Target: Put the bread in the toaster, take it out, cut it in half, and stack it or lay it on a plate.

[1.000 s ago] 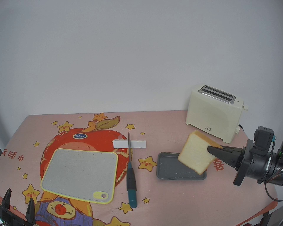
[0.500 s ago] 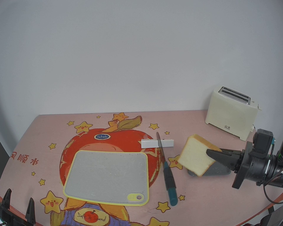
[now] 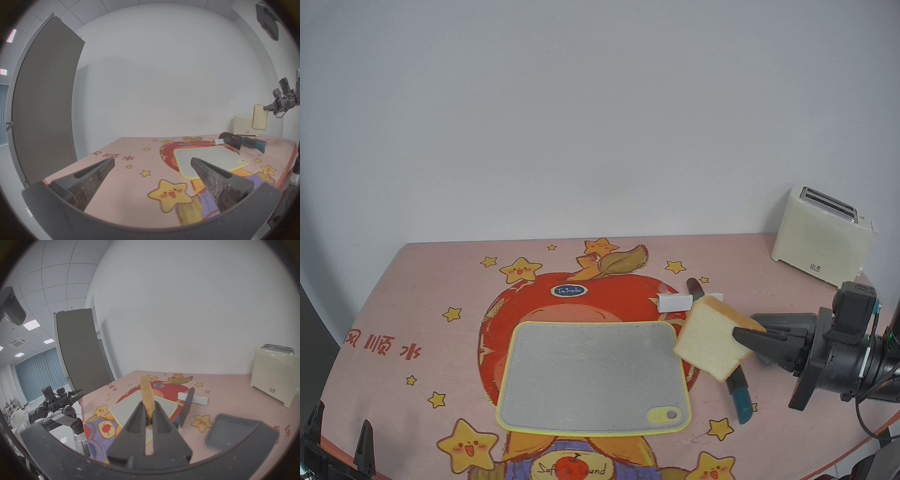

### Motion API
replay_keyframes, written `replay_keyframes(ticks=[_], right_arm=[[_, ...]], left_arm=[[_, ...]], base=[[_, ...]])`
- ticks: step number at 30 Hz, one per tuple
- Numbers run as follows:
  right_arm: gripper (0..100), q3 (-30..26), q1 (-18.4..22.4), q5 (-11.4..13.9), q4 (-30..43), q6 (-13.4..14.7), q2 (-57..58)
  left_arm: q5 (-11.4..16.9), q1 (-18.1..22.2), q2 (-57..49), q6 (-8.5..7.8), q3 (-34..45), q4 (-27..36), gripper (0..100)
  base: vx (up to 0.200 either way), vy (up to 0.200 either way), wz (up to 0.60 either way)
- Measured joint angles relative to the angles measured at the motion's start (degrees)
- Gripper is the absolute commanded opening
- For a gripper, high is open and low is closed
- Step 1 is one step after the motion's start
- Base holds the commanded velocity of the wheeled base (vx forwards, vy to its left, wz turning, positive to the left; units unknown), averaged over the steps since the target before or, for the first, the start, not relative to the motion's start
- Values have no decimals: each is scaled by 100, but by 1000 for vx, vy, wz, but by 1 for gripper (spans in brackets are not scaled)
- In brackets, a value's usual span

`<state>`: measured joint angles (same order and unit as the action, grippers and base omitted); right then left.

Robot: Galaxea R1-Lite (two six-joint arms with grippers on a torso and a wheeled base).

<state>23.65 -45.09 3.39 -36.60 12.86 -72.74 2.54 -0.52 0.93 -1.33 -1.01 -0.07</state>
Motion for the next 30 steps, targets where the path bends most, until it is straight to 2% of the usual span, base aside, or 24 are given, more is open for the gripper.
replay_keyframes(ticks=[14,20,22,26,30], right_arm=[[0,-85,-223,17,-76,156,-346],[0,-69,-510,27,-93,846,-592],[0,-61,-623,40,-99,991,-664],[0,-54,-769,62,-99,1097,-794],[0,-45,-829,62,-108,1112,-936]], left_arm=[[0,4,0,0,0,0,100],[-5,1,0,0,0,0,100],[-5,1,0,0,0,0,100],[-9,4,0,2,0,0,100],[-7,4,0,5,0,0,100]], base=[[0,0,0],[0,0,0],[0,0,0],[0,0,0],[-200,0,0]])
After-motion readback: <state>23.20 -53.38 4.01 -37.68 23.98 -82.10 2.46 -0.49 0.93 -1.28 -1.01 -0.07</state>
